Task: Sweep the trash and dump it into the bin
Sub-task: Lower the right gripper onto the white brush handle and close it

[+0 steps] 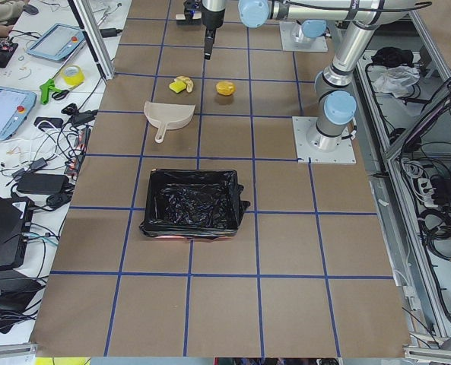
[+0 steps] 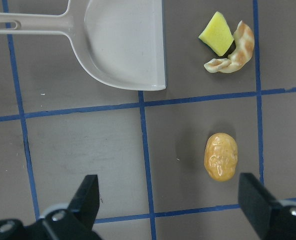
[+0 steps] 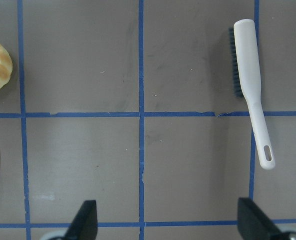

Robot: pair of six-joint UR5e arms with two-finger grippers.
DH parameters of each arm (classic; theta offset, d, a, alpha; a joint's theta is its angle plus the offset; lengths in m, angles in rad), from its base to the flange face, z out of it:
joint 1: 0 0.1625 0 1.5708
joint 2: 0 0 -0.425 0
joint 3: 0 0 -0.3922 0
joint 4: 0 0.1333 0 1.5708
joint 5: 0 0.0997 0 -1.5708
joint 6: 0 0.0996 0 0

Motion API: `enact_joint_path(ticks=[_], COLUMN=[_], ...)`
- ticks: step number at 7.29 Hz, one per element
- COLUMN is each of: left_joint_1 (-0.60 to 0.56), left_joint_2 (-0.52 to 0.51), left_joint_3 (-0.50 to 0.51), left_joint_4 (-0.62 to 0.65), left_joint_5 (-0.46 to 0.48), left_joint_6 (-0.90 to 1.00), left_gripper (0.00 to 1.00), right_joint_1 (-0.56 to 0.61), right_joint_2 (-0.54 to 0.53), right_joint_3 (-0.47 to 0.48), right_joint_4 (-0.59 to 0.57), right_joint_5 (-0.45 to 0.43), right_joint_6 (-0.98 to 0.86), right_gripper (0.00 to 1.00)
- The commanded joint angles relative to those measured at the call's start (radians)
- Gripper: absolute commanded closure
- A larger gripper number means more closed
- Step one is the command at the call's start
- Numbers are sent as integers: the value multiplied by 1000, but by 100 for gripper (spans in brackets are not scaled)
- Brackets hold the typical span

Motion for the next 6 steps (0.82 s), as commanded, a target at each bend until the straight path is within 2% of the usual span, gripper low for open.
enact_joint_path(ticks=[1, 3, 6], left_joint_1=[20, 19, 22], left_joint_2=[4, -3, -3], left_joint_3=[55, 73, 71], left_joint_4=[-55, -83, -86], left_joint_5=[12, 7, 12], left_joint_6=[-1, -1, -1], left_gripper=[0, 0, 0], right_joint_1=[0, -9, -151], right_joint_2=[5, 21, 125], right_joint_3=[2, 7, 37], right_joint_4=[-1, -16, -33], right_joint_5=[0, 0, -14], right_joint_6=[1, -33, -319], right_gripper=[0, 0, 0])
